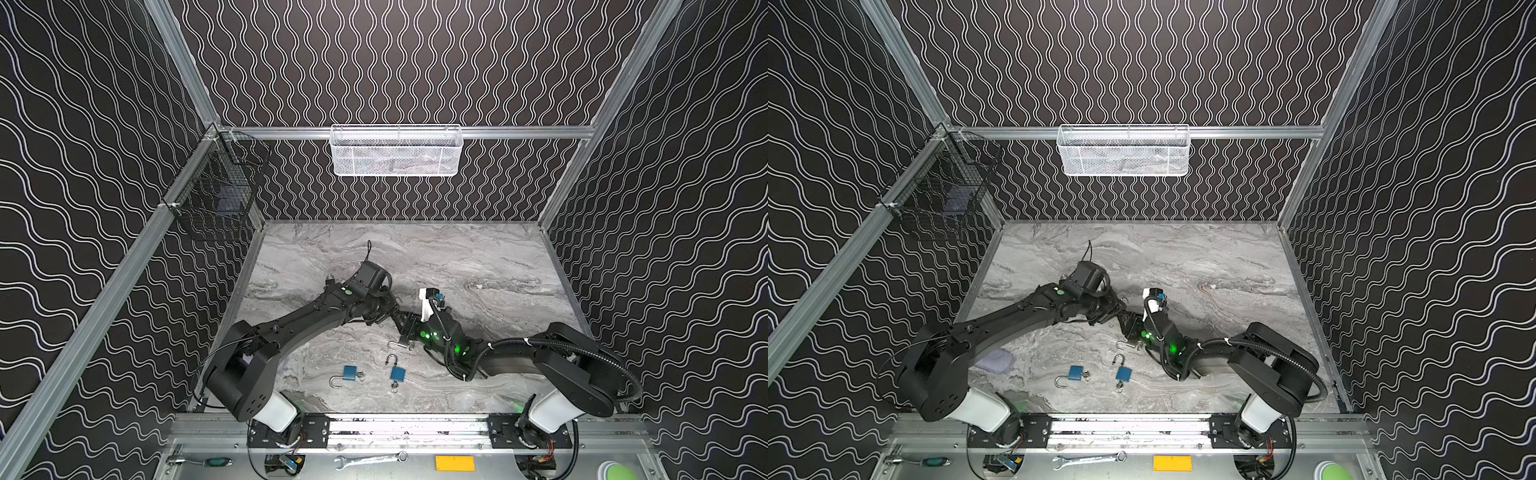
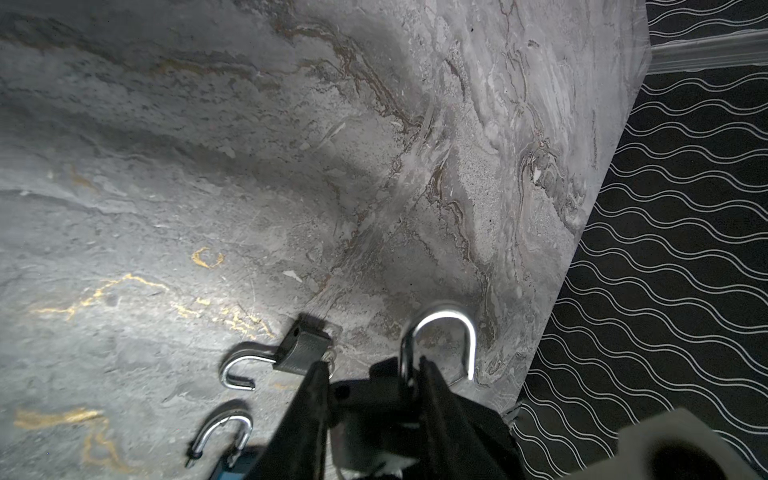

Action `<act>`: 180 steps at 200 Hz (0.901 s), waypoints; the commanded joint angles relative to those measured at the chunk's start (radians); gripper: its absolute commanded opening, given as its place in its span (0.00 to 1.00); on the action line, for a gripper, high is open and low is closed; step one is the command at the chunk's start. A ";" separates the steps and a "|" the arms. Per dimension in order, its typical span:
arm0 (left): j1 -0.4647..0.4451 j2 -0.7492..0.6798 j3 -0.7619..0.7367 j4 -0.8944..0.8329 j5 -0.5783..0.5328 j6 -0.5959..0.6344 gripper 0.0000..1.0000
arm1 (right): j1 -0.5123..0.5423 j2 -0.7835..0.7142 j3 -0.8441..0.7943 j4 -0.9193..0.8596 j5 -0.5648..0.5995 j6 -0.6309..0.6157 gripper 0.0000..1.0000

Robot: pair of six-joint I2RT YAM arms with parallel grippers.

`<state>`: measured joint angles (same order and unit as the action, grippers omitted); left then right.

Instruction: Lock with the key

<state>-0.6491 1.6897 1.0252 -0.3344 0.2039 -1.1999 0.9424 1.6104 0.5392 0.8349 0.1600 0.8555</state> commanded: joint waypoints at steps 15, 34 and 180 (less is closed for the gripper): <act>0.001 -0.011 -0.013 0.058 0.017 -0.014 0.11 | 0.003 0.003 0.010 0.017 0.027 0.005 0.42; 0.004 -0.020 -0.031 0.083 0.017 -0.031 0.11 | 0.002 0.006 0.008 0.026 0.029 0.008 0.42; 0.012 -0.025 -0.060 0.128 0.038 -0.048 0.09 | 0.003 0.034 0.022 0.037 0.013 0.009 0.22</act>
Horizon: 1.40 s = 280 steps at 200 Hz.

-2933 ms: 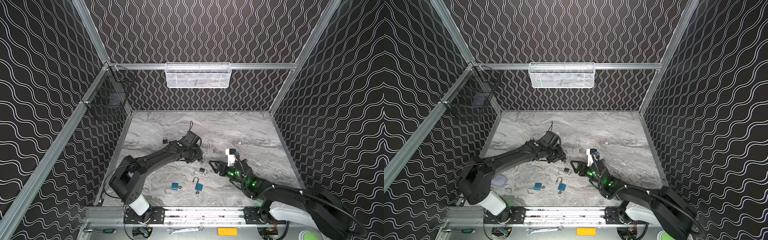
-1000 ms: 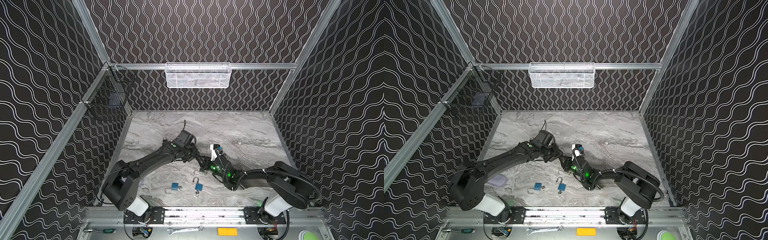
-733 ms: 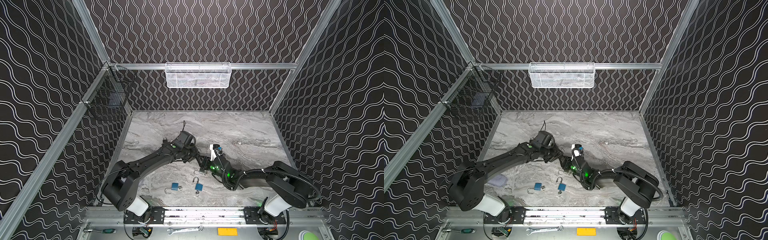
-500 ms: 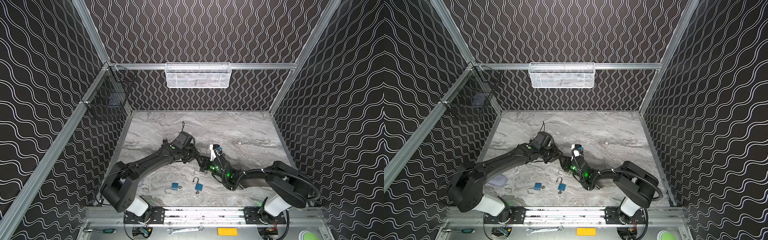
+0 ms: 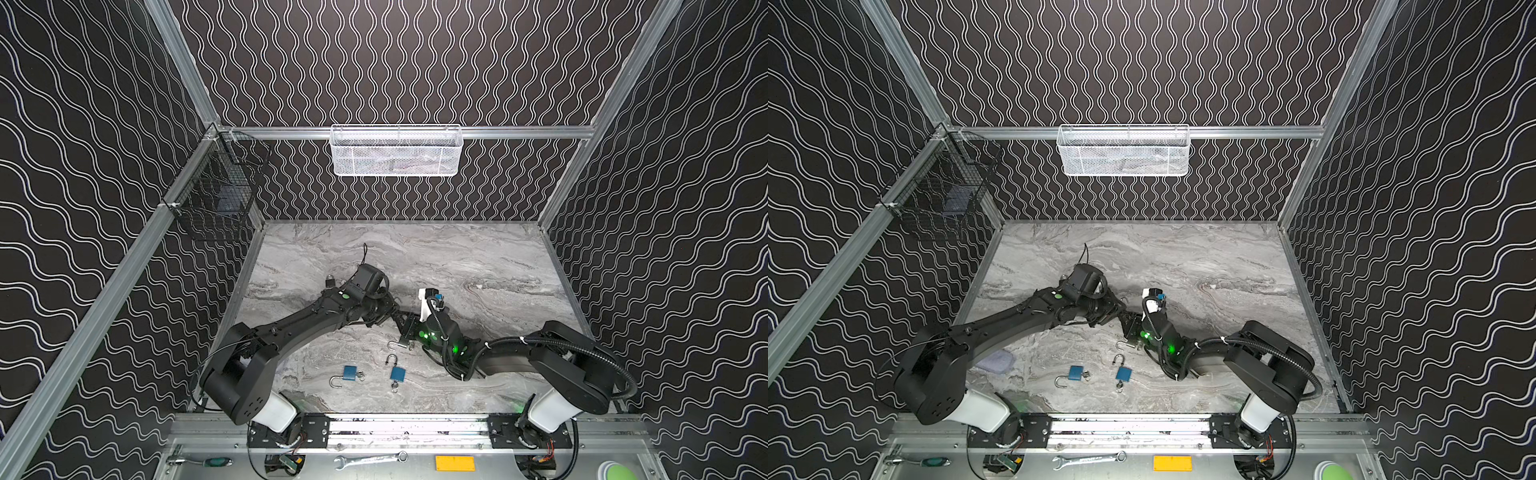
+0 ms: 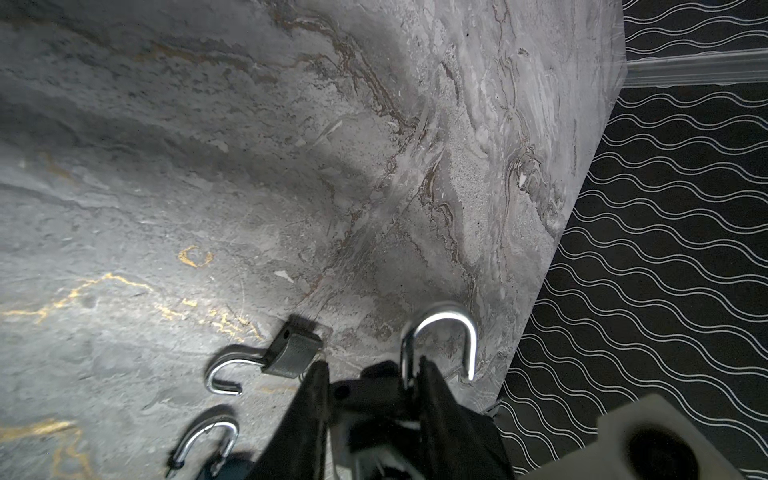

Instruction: Lock with the key

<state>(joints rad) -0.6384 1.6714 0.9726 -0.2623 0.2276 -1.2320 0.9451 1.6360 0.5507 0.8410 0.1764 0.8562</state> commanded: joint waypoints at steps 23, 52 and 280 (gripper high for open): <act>0.002 -0.018 -0.022 0.069 0.011 -0.020 0.10 | 0.000 0.011 0.017 0.028 -0.018 -0.003 0.15; 0.010 -0.044 -0.052 0.095 0.007 -0.026 0.15 | -0.004 0.016 0.015 0.052 -0.041 -0.025 0.09; 0.151 -0.128 -0.056 0.203 0.167 0.504 0.86 | -0.394 -0.125 0.284 -0.768 -0.790 -0.608 0.04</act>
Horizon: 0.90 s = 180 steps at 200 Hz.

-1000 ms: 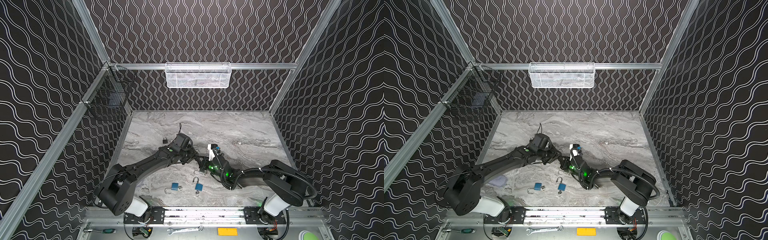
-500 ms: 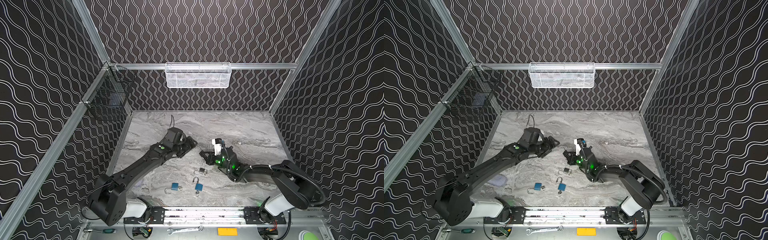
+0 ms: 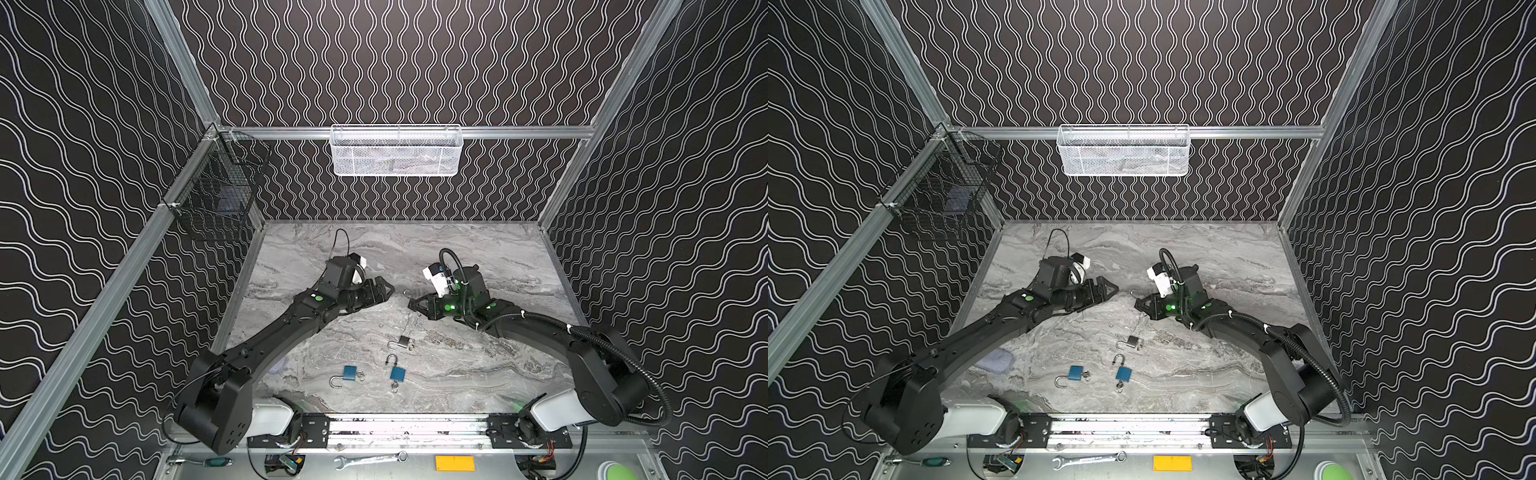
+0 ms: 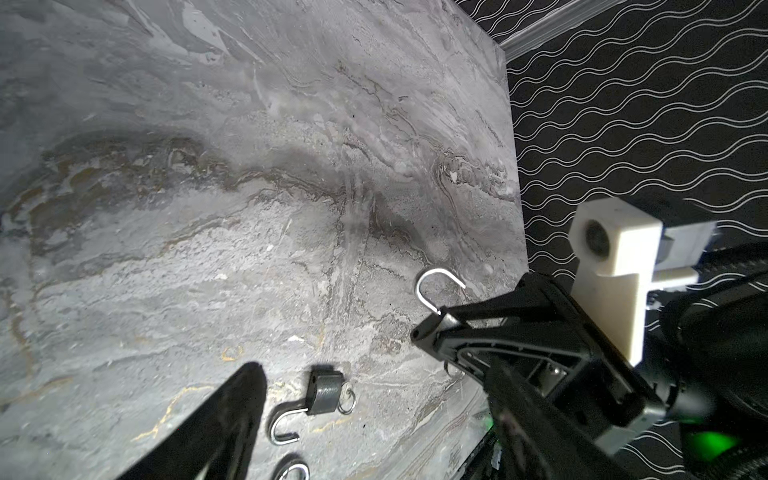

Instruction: Lock with the key

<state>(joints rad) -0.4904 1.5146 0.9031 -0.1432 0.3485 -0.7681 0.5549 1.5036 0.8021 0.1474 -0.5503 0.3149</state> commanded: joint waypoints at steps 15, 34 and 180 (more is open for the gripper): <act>0.002 0.048 0.007 0.125 0.073 0.028 0.85 | -0.008 0.019 0.051 -0.092 -0.072 -0.078 0.04; 0.001 0.071 0.011 0.124 0.075 0.021 0.84 | -0.010 0.023 0.065 -0.096 -0.083 -0.082 0.04; -0.056 0.255 0.136 0.108 0.039 -0.024 0.78 | -0.020 -0.019 0.063 -0.079 -0.118 -0.083 0.04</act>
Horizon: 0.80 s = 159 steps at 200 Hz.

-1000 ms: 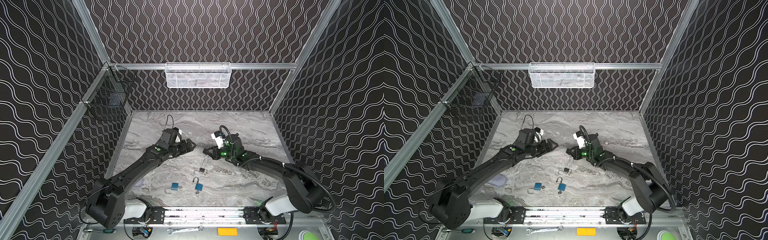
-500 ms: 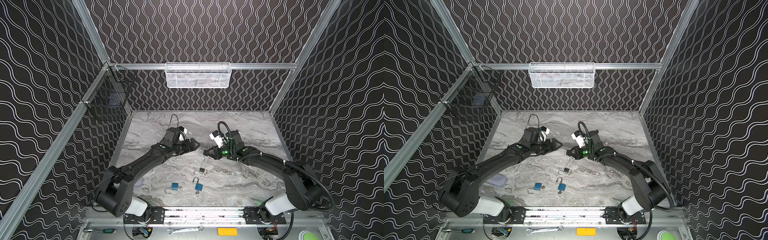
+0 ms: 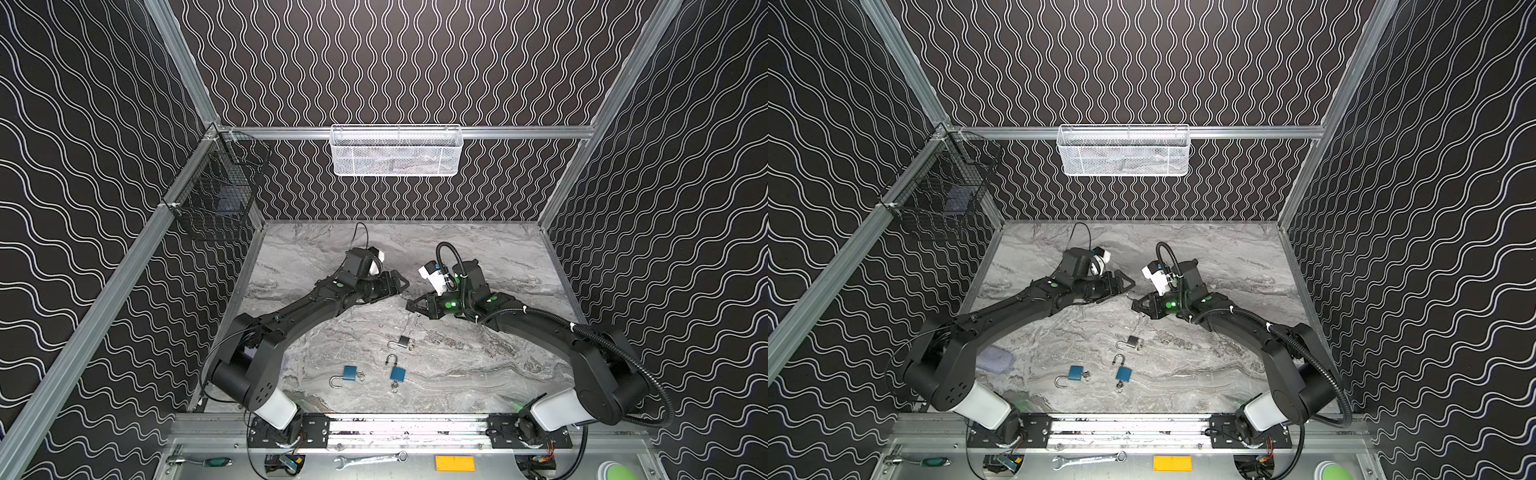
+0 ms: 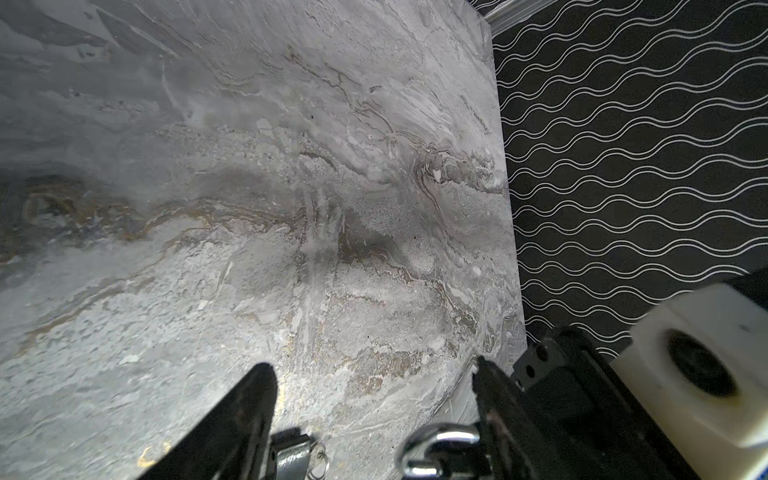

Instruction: Lock with the key

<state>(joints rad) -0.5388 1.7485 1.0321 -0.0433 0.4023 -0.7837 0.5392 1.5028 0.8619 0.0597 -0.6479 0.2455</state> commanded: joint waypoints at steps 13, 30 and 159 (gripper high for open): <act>-0.009 0.029 0.000 0.009 -0.022 -0.020 0.77 | -0.008 -0.029 -0.001 0.002 -0.019 -0.016 0.04; -0.008 0.035 -0.001 0.007 -0.028 -0.026 0.77 | -0.014 -0.047 -0.007 0.000 -0.023 -0.016 0.04; 0.010 -0.075 -0.189 0.284 0.063 0.003 0.72 | -0.077 -0.065 -0.049 0.078 -0.147 0.102 0.05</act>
<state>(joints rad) -0.5381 1.7023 0.8848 0.0715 0.4129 -0.8127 0.4740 1.4376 0.8116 0.0883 -0.7376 0.3099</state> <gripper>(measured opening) 0.726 0.138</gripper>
